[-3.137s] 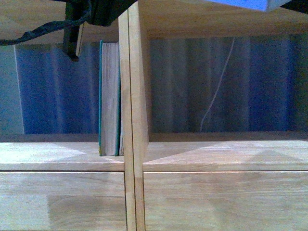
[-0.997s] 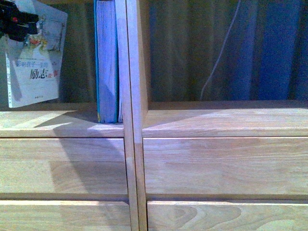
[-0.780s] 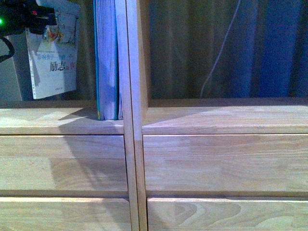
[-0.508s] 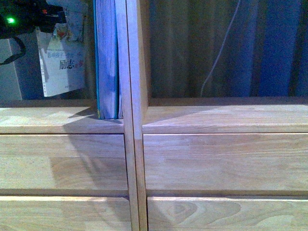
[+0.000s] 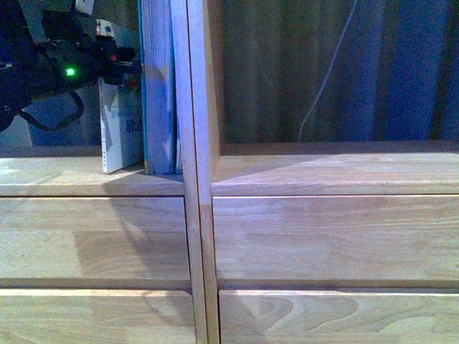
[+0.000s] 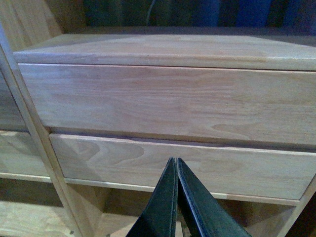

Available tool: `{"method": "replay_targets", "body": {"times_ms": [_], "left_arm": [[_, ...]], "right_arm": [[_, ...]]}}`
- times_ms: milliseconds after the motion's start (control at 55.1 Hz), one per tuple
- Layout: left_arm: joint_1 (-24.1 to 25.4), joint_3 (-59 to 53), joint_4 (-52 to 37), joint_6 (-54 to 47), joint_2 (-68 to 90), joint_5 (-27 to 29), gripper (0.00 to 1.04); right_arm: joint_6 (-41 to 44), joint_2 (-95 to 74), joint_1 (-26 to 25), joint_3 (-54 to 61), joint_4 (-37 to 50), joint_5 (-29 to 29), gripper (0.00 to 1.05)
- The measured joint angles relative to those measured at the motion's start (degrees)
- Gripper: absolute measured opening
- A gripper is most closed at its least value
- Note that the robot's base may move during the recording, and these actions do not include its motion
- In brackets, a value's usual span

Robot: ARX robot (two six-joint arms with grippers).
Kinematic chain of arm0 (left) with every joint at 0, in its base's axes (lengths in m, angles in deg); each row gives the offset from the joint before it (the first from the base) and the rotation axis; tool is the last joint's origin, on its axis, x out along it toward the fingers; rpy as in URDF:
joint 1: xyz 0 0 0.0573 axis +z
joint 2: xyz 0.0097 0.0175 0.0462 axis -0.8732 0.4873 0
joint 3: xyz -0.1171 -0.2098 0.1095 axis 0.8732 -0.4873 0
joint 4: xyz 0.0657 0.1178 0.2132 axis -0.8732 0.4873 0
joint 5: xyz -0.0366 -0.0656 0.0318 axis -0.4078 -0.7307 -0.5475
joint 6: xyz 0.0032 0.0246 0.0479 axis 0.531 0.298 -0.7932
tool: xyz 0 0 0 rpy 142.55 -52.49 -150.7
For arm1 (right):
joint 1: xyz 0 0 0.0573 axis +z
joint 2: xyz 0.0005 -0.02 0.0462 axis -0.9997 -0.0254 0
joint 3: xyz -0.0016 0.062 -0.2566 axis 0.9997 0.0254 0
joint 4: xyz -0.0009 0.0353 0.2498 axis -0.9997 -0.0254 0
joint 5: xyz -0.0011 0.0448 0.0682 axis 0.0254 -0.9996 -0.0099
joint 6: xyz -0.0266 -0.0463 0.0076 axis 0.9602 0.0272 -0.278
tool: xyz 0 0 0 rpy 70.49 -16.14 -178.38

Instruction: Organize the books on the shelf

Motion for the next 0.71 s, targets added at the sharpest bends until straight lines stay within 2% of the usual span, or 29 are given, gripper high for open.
{"method": "replay_targets", "body": {"times_ms": [218, 326, 490, 617, 707], "left_arm": [[-1.40, -0.31, -0.04, -0.85, 0.63, 1.81, 0.07], [-2.12, -0.94, 0.61, -2.10, 1.68, 3.17, 0.32], [-2.08, -1.73, 0.85, -2.69, 2.49, 4.42, 0.55], [-1.92, -2.86, 0.90, -2.60, 2.08, 4.66, 0.79], [-1.88, -4.13, 0.94, -2.16, 1.38, 5.60, 0.91]], "right_arm": [[0.11, 8.48, 0.00, 0.00, -8.02, 0.02, 0.03], [0.13, 11.82, 0.00, 0.00, -11.28, 0.02, 0.03], [0.13, 14.51, 0.00, 0.00, -13.92, 0.02, 0.03], [0.13, 16.94, 0.00, 0.00, -16.35, 0.02, 0.03], [0.13, 17.97, 0.00, 0.00, -17.42, 0.02, 0.03]]}}
